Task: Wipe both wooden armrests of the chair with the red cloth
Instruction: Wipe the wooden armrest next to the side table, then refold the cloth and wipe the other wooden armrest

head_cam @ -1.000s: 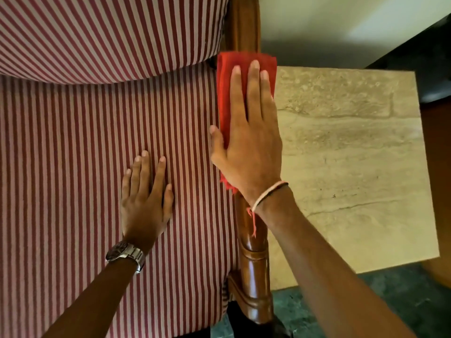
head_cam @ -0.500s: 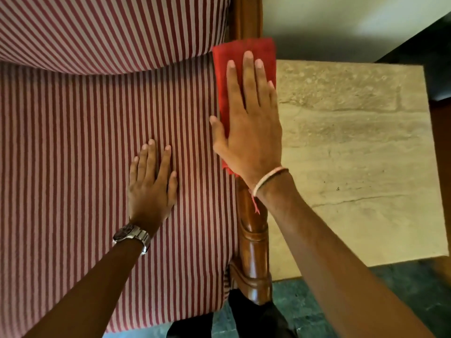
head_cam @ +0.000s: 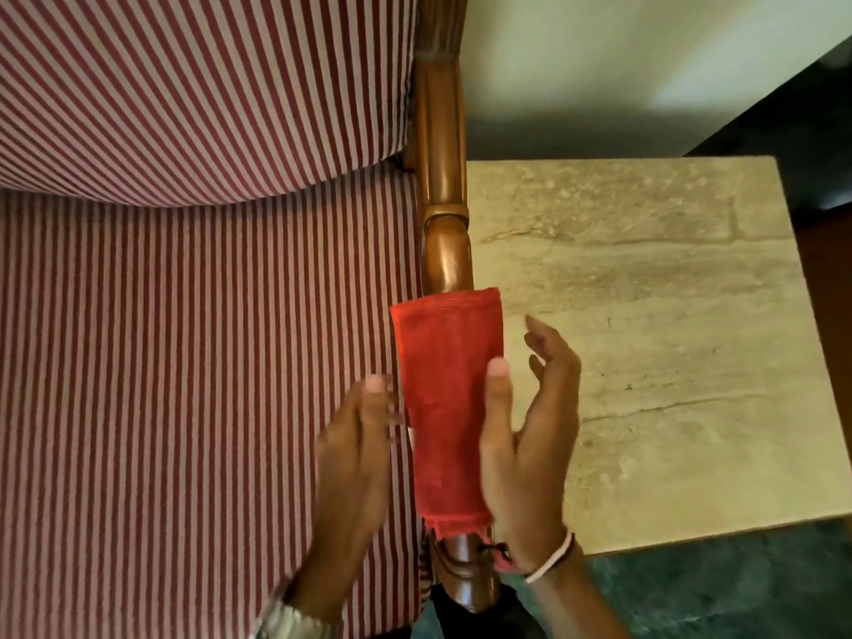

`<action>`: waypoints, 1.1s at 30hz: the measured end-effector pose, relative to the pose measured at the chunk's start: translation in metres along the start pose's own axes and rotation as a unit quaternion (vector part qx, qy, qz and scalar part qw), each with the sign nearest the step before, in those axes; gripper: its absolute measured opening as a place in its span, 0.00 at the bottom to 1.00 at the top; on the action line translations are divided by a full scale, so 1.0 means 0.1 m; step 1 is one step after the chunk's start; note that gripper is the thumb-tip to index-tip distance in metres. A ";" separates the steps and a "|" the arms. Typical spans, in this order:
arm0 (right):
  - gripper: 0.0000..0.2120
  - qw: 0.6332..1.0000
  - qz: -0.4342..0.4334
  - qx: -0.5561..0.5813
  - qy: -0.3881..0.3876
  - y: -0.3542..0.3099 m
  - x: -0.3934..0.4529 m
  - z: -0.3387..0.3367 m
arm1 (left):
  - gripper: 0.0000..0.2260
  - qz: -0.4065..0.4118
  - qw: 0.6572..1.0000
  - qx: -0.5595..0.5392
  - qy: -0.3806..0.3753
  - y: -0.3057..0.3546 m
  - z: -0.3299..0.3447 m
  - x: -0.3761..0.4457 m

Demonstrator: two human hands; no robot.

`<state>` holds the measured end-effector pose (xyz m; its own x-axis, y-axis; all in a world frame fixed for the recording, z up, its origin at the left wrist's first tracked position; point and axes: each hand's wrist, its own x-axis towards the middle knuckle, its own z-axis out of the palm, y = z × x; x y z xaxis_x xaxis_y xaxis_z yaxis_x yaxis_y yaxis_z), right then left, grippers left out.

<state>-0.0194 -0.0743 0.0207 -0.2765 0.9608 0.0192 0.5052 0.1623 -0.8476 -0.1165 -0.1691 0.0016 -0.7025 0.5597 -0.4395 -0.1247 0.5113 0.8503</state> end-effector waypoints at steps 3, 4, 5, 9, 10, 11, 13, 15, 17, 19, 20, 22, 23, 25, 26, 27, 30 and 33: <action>0.16 0.994 0.081 0.063 -0.031 0.07 0.26 -0.03 | 0.30 -0.043 0.998 0.049 -0.016 0.16 0.35 -0.27; 0.13 0.993 0.080 0.072 -0.050 0.10 0.31 -0.02 | 0.33 -0.041 0.995 0.093 0.001 0.19 0.45 -0.29; 0.10 0.993 0.069 0.071 -0.060 0.12 0.35 0.00 | 0.36 -0.041 0.990 0.132 0.021 0.21 0.52 -0.29; 0.05 0.997 0.029 0.039 -0.065 0.16 0.44 0.13 | 0.37 -0.027 0.972 0.204 0.109 0.20 0.62 -0.24; 0.06 0.997 0.025 0.034 -0.062 0.16 0.45 0.17 | 0.36 -0.029 0.968 0.216 0.121 0.23 0.61 -0.23; 0.07 0.998 0.023 0.030 -0.054 0.14 0.47 0.21 | 0.35 -0.027 0.967 0.217 0.129 0.27 0.61 -0.22; 0.11 0.999 0.006 0.019 -0.030 0.07 0.55 0.29 | 0.35 -0.011 0.967 0.209 0.144 0.36 0.59 -0.14; 0.12 1.000 -0.012 0.001 -0.008 -0.01 0.74 0.39 | 0.35 0.015 0.966 0.210 0.152 0.47 0.57 0.07; 0.13 1.000 -0.015 -0.026 0.006 -0.09 1.01 0.50 | 0.33 0.052 0.966 0.202 0.151 0.59 0.57 0.34; 0.14 0.998 -0.020 -0.051 0.017 -0.15 1.22 0.56 | 0.29 0.066 0.971 0.185 0.134 0.67 0.54 0.55; 0.14 0.998 -0.031 -0.059 0.021 -0.19 1.28 0.59 | 0.26 0.064 0.975 0.174 0.123 0.71 0.51 0.62; 0.13 0.995 -0.056 -0.070 0.031 -0.22 1.28 0.59 | 0.22 0.058 0.977 0.170 0.111 0.69 0.46 0.65; 0.13 0.994 -0.072 -0.074 0.038 -0.26 1.23 0.59 | 0.21 0.058 0.977 0.170 0.113 0.68 0.38 0.62; 0.12 0.991 -0.101 -0.069 0.052 -0.38 1.08 0.60 | 0.23 0.063 0.977 0.168 0.117 0.66 0.20 0.52; 0.12 0.990 -0.114 -0.061 0.055 -0.46 0.99 0.64 | 0.25 0.070 0.977 0.164 0.114 0.64 0.08 0.47; 0.12 0.990 -0.123 -0.051 0.053 -0.54 0.90 0.69 | 0.27 0.076 0.978 0.157 0.111 0.63 -0.07 0.42; 0.11 0.987 -0.148 -0.026 0.051 -0.91 0.51 1.08 | 0.30 0.085 0.978 0.145 0.120 0.51 -0.77 0.35; 0.09 0.989 -0.141 -0.007 0.038 -1.31 0.12 1.55 | 0.27 0.085 0.975 0.153 0.139 0.36 -1.47 0.32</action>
<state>-0.2159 -0.1187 0.0496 -0.3456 0.8913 0.2936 0.4280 0.4281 -0.7959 -0.2463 -0.2289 0.0613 -0.8625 0.4775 -0.1675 0.1964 0.6209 0.7589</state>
